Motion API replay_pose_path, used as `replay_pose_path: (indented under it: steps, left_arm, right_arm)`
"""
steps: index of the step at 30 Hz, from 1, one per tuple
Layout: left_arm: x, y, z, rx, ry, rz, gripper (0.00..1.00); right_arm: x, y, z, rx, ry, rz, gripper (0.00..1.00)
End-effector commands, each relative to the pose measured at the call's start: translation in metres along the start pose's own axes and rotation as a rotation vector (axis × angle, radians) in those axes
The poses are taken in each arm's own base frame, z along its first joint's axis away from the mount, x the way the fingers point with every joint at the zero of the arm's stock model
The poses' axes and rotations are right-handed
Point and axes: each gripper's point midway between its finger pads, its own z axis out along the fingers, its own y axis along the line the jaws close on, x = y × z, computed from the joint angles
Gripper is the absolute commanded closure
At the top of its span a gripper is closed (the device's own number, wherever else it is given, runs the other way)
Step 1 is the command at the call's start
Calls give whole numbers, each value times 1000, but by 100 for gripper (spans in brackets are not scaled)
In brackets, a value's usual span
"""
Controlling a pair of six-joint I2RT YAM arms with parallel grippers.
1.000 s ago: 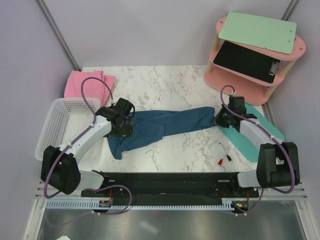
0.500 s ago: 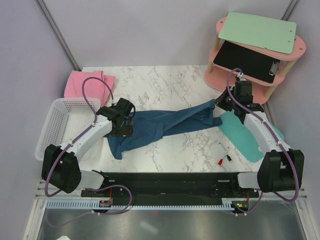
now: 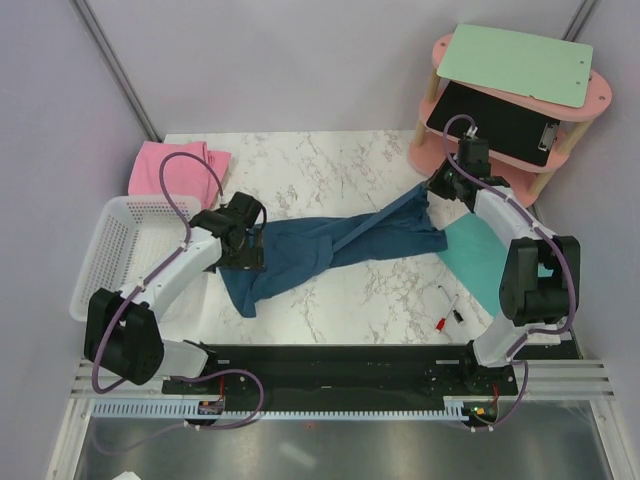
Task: Fold and stack the t-shirts
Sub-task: Flatten out the tshirt
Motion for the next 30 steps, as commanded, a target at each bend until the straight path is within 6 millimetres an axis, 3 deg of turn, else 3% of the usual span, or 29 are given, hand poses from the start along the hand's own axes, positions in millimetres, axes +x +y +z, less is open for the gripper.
replay_pose_path:
  steps: [1,7,12,15,21,23,30]
  left_arm:
    - [-23,-8,-2,110,-58,-26,2]
    - [-36,-28,20,240,-18,-91,5]
    - [-12,-60,30,376,151,-130,9]
    - [5,-71,23,459,175,-171,12]
    - [15,-68,-5,529,111,-245,7]
    - [19,-76,-12,591,116,-248,7]
    - [49,-108,-12,650,164,-197,7]
  right_arm:
    - [-63,17,-2,-30,-165,40,100]
    - [-58,14,1,-45,-142,50,100]
    - [-62,0,-1,-35,-143,73,100]
    - [-63,1,-1,-48,-140,76,100]
    - [-56,2,4,-72,-113,90,100]
    - [-53,2,7,-77,-102,93,100]
    - [-40,-3,12,-81,-71,107,100]
